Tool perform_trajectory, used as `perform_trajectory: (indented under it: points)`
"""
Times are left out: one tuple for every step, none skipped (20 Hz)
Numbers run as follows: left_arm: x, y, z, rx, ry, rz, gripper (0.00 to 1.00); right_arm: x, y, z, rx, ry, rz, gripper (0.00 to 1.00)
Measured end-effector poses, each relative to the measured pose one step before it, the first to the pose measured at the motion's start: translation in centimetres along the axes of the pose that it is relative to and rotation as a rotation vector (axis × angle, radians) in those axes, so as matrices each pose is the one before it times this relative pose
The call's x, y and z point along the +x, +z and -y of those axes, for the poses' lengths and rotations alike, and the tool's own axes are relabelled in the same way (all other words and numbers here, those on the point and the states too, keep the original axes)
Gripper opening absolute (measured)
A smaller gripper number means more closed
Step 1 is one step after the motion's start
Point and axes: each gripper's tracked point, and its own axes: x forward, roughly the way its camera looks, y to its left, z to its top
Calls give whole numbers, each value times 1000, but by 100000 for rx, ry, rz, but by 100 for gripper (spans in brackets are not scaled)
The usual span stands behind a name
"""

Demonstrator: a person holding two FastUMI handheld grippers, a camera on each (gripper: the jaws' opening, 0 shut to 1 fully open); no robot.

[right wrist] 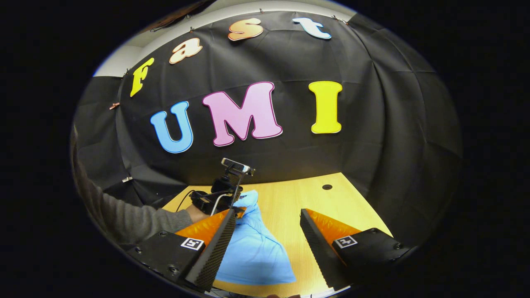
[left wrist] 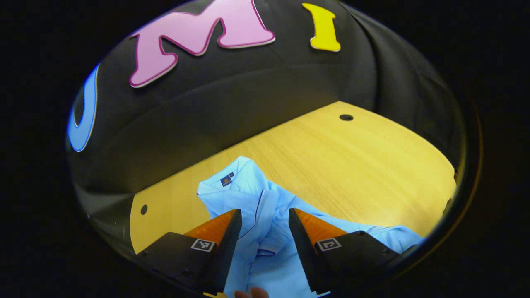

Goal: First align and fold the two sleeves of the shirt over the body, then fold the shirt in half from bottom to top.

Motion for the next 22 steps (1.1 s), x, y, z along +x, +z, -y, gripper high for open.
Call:
perform_trajectory:
  points:
    - [-2022, 515, 182, -1498, -198, 2916, 74, -26, 195, -217, -73, 861, 581, 98]
    - [-2194, 278, 278, -1720, -624, 2566, 74, 91, 206, -356, -217, 803, 246, 98]
    - [-2235, 212, 25, -1915, 105, 2418, 74, 71, 2, -215, -520, 774, 122, 98]
    - [-2124, 172, 165, -2439, -819, 2002, 74, 107, 40, -250, -584, 760, 152, 98]
    - [-2108, 23, 92, -2211, -356, 1723, 74, -28, -23, -118, -543, 417, -53, 98]
    - [-2165, -59, -69, -2318, -477, 1442, 74, 52, -23, -20, -507, 583, -394, 98]
    - [-2489, -309, -252, -2612, 750, 1024, 74, -35, -154, -60, -416, 64, -275, 98]
    - [-2495, -275, -396, -3114, 753, 1410, 74, 25, -136, 21, -512, 234, -328, 98]
    - [-1771, -466, -655, -1420, 1772, 721, 74, -15, -491, 37, -1226, 50, -772, 98]
    - [-2058, -904, -697, -1122, 1926, -563, 75, 67, -684, 133, -1616, -142, -1605, 98]
    - [-1875, -1155, -1200, -1267, 729, -2827, 74, 1758, -1394, 1016, -1219, -67, -2309, 98]
    - [-1771, -1773, -574, -1595, 1161, -3620, 74, 3, -843, 239, -1065, -180, -2001, 98]
    - [-1440, -2136, -639, -2201, 1595, -4111, 74, -44, -1032, 135, -1315, -68, -2428, 98]
    - [-979, -1802, -521, -1952, 937, -3668, 74, 99, -1039, 194, -1063, 71, -2493, 98]
    - [-766, -2215, -659, -1531, 1771, -4053, 74, 67, -1137, 76, -471, -135, -2615, 98]
    - [-481, -2919, 56, -671, 1931, -4432, 74, 101, -1302, 225, -626, -139, -2899, 98]
    - [-333, -2347, -812, -86, 1870, -4163, 75, 249, -1466, 230, -1505, -492, -2904, 98]
    - [-41, -2281, -586, 60, 1552, -3573, 75, 323, -1518, 281, -2138, -841, -3982, 98]
    - [227, -2011, -506, 267, 733, -3566, 75, 431, -1749, 204, -1794, -178, -4727, 98]
    - [321, -1581, -407, 390, 514, -3642, 75, 601, -1738, 17, -879, -13, -4648, 98]
    - [604, -1823, -180, 108, -5, -3594, 75, 559, -1870, -59, 231, 472, -5204, 98]
    - [586, -1599, -209, -607, -158, -3767, 74, 390, -1933, -8, 1351, 248, -4635, 98]
